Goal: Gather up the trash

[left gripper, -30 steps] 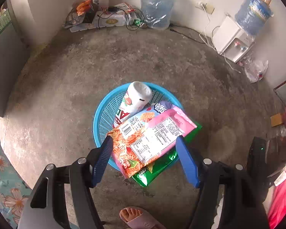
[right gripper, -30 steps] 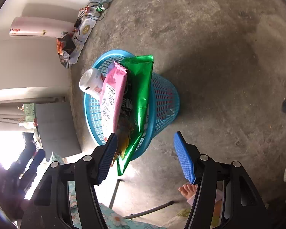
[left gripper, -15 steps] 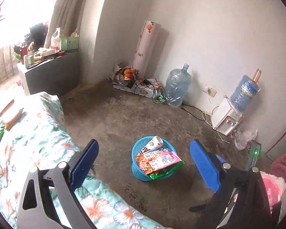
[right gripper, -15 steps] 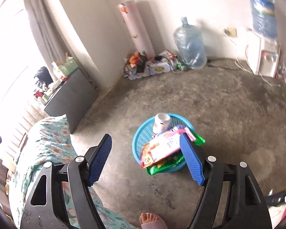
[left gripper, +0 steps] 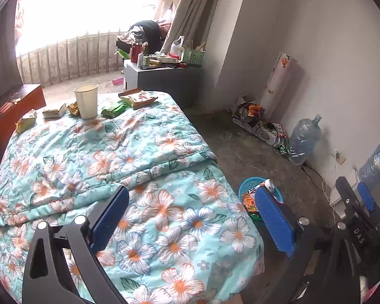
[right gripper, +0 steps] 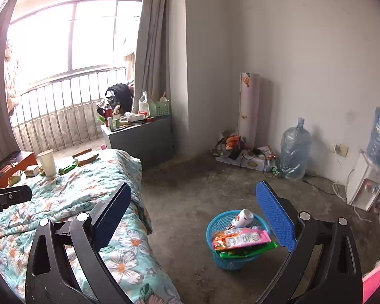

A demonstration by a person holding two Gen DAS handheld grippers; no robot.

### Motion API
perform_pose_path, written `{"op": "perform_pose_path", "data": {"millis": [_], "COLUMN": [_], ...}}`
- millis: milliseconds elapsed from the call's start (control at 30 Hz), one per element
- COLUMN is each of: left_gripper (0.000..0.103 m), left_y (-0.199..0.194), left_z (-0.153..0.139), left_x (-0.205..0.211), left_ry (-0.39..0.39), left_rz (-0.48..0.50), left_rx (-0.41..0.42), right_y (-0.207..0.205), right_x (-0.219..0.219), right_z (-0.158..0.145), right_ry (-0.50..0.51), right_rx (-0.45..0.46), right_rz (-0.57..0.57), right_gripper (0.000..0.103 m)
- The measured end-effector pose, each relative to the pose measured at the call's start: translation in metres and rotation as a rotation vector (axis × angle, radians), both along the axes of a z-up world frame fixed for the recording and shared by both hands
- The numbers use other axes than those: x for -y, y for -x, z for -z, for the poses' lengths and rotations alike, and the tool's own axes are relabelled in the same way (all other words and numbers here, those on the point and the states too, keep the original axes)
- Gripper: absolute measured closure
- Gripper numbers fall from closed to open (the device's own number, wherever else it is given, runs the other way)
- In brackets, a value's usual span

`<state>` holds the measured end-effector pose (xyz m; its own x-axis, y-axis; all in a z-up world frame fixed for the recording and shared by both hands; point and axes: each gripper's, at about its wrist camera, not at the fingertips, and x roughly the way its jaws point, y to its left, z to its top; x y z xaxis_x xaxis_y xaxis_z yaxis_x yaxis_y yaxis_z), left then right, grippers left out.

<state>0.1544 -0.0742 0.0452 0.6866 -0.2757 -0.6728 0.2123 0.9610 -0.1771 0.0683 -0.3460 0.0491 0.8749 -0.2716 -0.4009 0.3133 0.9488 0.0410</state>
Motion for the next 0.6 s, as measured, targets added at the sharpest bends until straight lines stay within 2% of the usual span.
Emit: {"op": "perform_pose_path", "data": {"millis": [100, 267, 400, 500, 600], "left_gripper": [0.006, 0.006, 0.006, 0.006, 0.006], "left_y": [0.011, 0.021, 0.031, 0.038, 0.041], "left_z": [-0.001, 0.008, 0.024, 0.041, 0.058], "left_x": [-0.006, -0.011, -0.017, -0.019, -0.012], "left_ry": [-0.042, -0.054, -0.035, -0.017, -0.067], "left_rz": [-0.040, -0.070, -0.120, -0.135, -0.122], "left_rx": [0.053, 0.058, 0.006, -0.072, -0.137], "right_y": [0.007, 0.009, 0.012, 0.016, 0.020], "right_x": [-0.011, -0.029, -0.048, -0.052, -0.055], "right_z": [-0.004, 0.004, 0.024, 0.041, 0.059], "right_ry": [0.003, 0.066, 0.145, 0.137, 0.105], "right_rx": [0.010, -0.093, -0.231, -0.320, -0.402], "right_rz": [-0.009, -0.045, -0.092, -0.119, -0.136], "right_gripper": [0.008, 0.008, 0.008, 0.008, 0.008]}}
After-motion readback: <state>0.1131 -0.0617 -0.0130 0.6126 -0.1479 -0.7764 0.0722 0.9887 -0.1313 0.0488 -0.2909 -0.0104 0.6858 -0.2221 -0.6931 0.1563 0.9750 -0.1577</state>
